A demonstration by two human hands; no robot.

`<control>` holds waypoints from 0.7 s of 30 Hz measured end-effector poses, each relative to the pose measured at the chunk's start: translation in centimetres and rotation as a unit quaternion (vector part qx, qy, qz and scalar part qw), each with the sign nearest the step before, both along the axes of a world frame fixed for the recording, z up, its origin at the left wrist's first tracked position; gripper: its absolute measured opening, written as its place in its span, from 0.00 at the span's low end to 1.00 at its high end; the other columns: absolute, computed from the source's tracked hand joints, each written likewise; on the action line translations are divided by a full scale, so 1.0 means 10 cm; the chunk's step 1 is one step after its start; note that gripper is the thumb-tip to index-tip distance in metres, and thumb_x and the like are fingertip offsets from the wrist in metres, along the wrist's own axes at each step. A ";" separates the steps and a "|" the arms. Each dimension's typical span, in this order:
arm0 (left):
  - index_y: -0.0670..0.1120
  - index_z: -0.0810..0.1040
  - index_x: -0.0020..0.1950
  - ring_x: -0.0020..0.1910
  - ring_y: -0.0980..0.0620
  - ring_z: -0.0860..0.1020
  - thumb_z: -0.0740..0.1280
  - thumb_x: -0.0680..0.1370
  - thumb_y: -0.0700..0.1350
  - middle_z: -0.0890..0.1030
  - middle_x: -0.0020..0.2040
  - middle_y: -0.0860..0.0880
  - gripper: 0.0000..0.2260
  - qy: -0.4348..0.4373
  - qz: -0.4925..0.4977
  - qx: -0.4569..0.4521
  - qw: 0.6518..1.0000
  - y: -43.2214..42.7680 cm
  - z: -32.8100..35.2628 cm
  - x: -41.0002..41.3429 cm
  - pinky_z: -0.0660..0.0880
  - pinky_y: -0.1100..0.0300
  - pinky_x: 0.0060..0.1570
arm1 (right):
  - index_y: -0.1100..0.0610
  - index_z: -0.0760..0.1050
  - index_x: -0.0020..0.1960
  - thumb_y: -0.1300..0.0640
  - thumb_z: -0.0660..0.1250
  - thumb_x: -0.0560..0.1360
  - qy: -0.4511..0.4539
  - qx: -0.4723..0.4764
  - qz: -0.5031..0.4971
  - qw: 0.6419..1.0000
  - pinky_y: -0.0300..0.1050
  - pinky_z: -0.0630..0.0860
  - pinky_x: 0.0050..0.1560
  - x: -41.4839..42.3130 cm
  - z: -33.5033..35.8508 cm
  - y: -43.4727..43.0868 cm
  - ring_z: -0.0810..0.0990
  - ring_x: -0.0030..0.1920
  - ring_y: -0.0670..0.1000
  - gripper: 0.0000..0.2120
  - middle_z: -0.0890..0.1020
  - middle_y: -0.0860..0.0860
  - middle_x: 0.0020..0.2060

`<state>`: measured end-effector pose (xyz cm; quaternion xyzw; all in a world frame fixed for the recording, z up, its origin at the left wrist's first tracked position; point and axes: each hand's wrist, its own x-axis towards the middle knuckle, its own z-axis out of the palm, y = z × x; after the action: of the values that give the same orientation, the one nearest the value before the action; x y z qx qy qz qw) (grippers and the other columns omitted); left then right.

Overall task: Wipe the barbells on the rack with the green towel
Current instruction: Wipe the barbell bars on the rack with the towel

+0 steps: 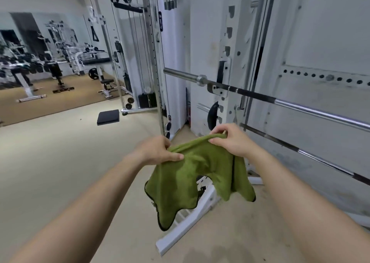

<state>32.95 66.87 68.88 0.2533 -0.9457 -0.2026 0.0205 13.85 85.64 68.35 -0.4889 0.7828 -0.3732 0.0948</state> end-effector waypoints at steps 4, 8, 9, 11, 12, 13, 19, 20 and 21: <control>0.54 0.74 0.35 0.42 0.49 0.78 0.72 0.71 0.63 0.78 0.36 0.55 0.16 -0.012 0.011 -0.080 0.997 -1.03 -0.05 -0.27 0.73 0.56 0.38 | 0.46 0.78 0.40 0.39 0.68 0.75 0.184 0.052 -0.060 0.980 0.44 0.70 0.36 -0.23 0.15 -0.96 0.77 0.42 0.44 0.12 0.80 0.42 0.39; 0.53 0.76 0.43 0.46 0.46 0.78 0.71 0.75 0.56 0.78 0.42 0.52 0.09 0.085 0.017 -0.196 0.977 -2.06 -0.08 -0.57 0.73 0.55 0.38 | 0.49 0.73 0.34 0.26 0.58 0.72 0.315 0.104 -0.161 0.930 0.43 0.67 0.29 -0.47 0.15 -1.89 0.76 0.34 0.47 0.27 0.77 0.44 0.31; 0.54 0.75 0.42 0.45 0.47 0.78 0.71 0.74 0.56 0.77 0.42 0.53 0.08 0.116 0.019 -0.214 0.970 -2.32 -0.07 -0.65 0.72 0.56 0.37 | 0.49 0.73 0.33 0.25 0.58 0.71 0.314 0.108 -0.181 0.926 0.43 0.67 0.29 -0.53 0.14 -2.10 0.76 0.33 0.48 0.28 0.77 0.45 0.30; 0.53 0.76 0.40 0.41 0.48 0.77 0.71 0.73 0.55 0.77 0.40 0.53 0.08 0.161 0.028 -0.256 0.953 -2.81 -0.03 -0.82 0.70 0.57 0.34 | 0.49 0.70 0.31 0.26 0.59 0.71 0.299 0.123 -0.213 0.922 0.43 0.66 0.29 -0.61 0.10 -2.50 0.76 0.32 0.48 0.28 0.76 0.46 0.29; 0.52 0.76 0.39 0.39 0.48 0.76 0.70 0.72 0.54 0.77 0.38 0.53 0.08 0.171 0.034 -0.283 0.943 -3.04 0.00 -0.91 0.67 0.58 0.31 | 0.49 0.69 0.30 0.27 0.60 0.71 0.287 0.131 -0.227 0.921 0.43 0.65 0.28 -0.63 0.09 -2.69 0.76 0.32 0.48 0.27 0.75 0.46 0.28; 0.51 0.77 0.38 0.37 0.49 0.75 0.70 0.70 0.53 0.77 0.36 0.53 0.07 0.178 0.036 -0.307 0.934 -3.26 0.03 -1.01 0.65 0.59 0.29 | 0.48 0.67 0.29 0.28 0.61 0.72 0.272 0.136 -0.239 0.922 0.44 0.64 0.28 -0.65 0.08 -2.86 0.75 0.31 0.48 0.26 0.74 0.46 0.27; 0.49 0.77 0.34 0.39 0.48 0.72 0.68 0.67 0.54 0.75 0.30 0.51 0.09 0.193 -0.009 -0.318 0.928 -4.39 0.20 -1.70 0.65 0.57 0.32 | 0.51 0.65 0.30 0.27 0.62 0.70 0.154 0.139 -0.324 0.923 0.43 0.66 0.29 -0.98 -0.05 -3.79 0.75 0.30 0.48 0.29 0.73 0.46 0.26; 0.48 0.76 0.35 0.39 0.48 0.72 0.69 0.67 0.53 0.75 0.31 0.51 0.09 0.207 -0.018 -0.290 0.934 -4.55 0.22 -1.84 0.66 0.57 0.32 | 0.51 0.65 0.30 0.25 0.61 0.69 0.135 0.135 -0.346 0.919 0.42 0.66 0.30 -1.05 -0.09 -3.92 0.75 0.29 0.48 0.30 0.73 0.46 0.26; 0.48 0.75 0.36 0.39 0.48 0.74 0.70 0.67 0.53 0.75 0.33 0.50 0.09 0.222 -0.027 -0.249 0.943 -4.71 0.25 -1.99 0.67 0.57 0.32 | 0.52 0.64 0.30 0.23 0.61 0.68 0.107 0.123 -0.364 0.917 0.43 0.66 0.30 -1.15 -0.14 -4.06 0.75 0.28 0.48 0.31 0.72 0.46 0.25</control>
<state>13.05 19.77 71.34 0.1636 -0.9438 -0.0127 0.2867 2.38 45.06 66.96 -0.1920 0.9519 -0.2276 -0.0724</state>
